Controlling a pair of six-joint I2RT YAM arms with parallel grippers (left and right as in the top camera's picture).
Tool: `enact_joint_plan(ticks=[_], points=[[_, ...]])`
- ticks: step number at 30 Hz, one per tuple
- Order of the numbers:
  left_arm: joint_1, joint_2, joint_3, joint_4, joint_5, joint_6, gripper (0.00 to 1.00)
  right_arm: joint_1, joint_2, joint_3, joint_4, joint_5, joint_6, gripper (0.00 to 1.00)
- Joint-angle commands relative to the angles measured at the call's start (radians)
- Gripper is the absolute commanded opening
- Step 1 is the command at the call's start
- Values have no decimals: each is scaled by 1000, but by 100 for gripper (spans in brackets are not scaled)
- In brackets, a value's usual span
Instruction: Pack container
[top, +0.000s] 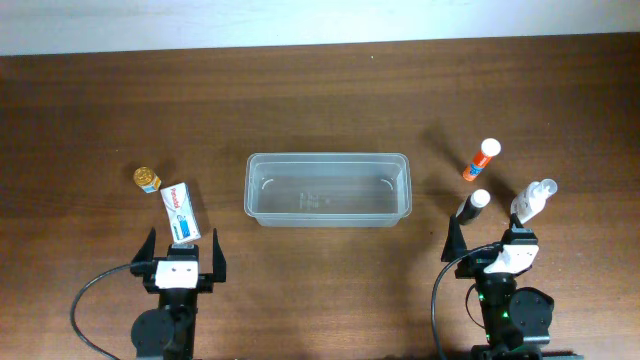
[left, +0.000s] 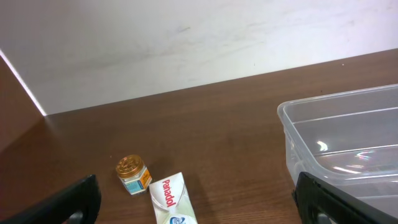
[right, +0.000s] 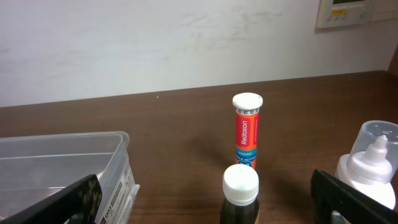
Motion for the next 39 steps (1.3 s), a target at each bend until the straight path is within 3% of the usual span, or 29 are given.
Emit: enact_joint_plan(ticks=[1, 39], points=[[-1, -9, -7, 2, 4, 16, 100, -8, -10, -6, -2, -10, -7, 98], [-1, -9, -7, 24, 10, 16, 100, -8, -10, -6, -2, -9, -7, 98]])
